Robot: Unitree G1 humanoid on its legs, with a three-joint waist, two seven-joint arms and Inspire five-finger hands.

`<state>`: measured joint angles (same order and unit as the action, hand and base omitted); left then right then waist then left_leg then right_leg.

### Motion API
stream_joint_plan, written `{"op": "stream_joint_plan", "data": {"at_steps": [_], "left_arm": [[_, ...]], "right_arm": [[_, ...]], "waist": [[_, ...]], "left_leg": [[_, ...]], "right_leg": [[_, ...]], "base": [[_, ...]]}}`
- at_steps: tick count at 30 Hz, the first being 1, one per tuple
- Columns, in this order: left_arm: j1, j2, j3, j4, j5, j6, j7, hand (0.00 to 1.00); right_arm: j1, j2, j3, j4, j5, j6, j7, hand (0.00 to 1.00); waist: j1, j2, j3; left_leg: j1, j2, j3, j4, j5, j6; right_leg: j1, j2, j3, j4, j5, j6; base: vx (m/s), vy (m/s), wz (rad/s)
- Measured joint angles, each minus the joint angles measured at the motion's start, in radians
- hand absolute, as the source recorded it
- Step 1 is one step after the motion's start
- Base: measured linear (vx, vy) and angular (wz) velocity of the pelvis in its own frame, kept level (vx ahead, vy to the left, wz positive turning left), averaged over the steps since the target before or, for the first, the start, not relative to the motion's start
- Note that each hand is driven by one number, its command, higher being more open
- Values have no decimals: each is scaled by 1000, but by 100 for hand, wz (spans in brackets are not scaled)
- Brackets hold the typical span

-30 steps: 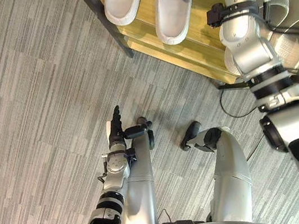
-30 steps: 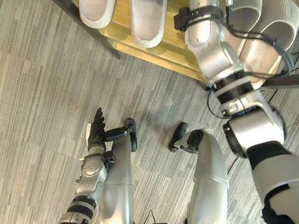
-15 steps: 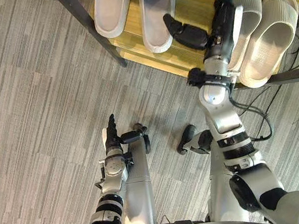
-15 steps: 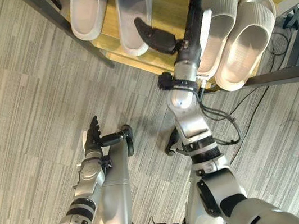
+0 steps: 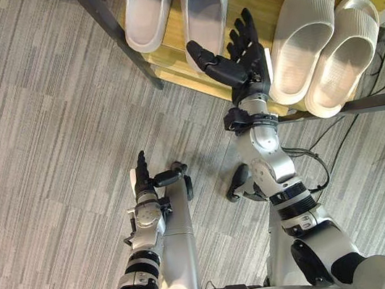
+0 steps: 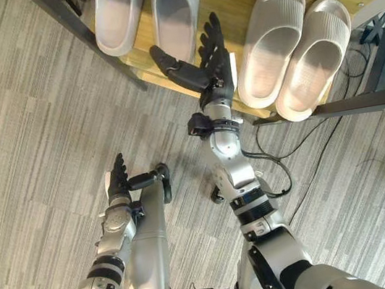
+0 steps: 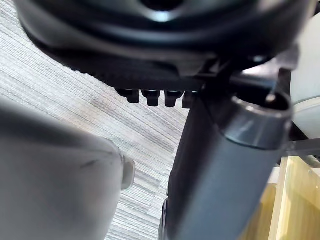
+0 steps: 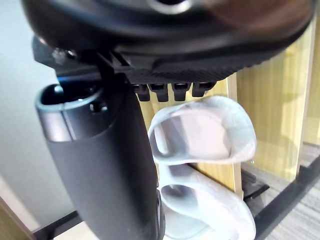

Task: Organize the slippers on the shoe rack

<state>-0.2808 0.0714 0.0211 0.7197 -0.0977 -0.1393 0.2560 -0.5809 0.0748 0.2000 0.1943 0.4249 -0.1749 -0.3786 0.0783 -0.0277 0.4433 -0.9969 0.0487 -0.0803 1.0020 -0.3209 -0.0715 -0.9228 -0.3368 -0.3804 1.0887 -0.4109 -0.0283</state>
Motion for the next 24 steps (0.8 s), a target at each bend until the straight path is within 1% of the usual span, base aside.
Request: {"op": "stream_joint_plan", "data": {"at_steps": [5,9,16,21,23,24], "left_arm": [[-5,-4,0,3,0,0,2,100],[-4,-5,0,9,-1,1,6,100],[-4,-21,0,10,-2,1,6,100],[-2,-29,1,11,-3,6,6,100],[2,-32,1,12,-3,10,6,100],[8,-34,2,13,-3,11,5,100]], "right_arm": [[-46,4,48,33,85,-3,17,100],[-72,1,33,59,127,-5,10,100],[-85,-21,24,88,149,-4,8,100],[-82,-32,24,88,145,-4,9,100],[-64,-33,25,80,136,-4,14,100],[-29,-34,26,71,110,-4,20,100]], "waist": [[9,-3,-2],[10,-5,-3],[22,-4,-12],[21,-4,-15],[20,-4,-15],[19,-4,-16]], "left_leg": [[1,-1,-3,-1,1,-1],[12,-3,-7,-1,1,-2],[21,0,-8,-6,3,-7],[39,3,-2,-5,3,-7],[52,6,2,-8,2,-6],[71,13,4,-18,2,-6]], "right_leg": [[3,0,-3,0,0,-1],[18,-2,-8,-1,-3,-4],[24,0,-9,0,-6,-10],[38,2,-4,-1,-5,-10],[49,5,-1,-5,-5,-9],[67,14,-1,-18,0,-9]], "base": [[-3,8,1],[-10,18,2],[0,0,0],[-14,31,-3],[-16,12,-7],[-16,14,-13]]}}
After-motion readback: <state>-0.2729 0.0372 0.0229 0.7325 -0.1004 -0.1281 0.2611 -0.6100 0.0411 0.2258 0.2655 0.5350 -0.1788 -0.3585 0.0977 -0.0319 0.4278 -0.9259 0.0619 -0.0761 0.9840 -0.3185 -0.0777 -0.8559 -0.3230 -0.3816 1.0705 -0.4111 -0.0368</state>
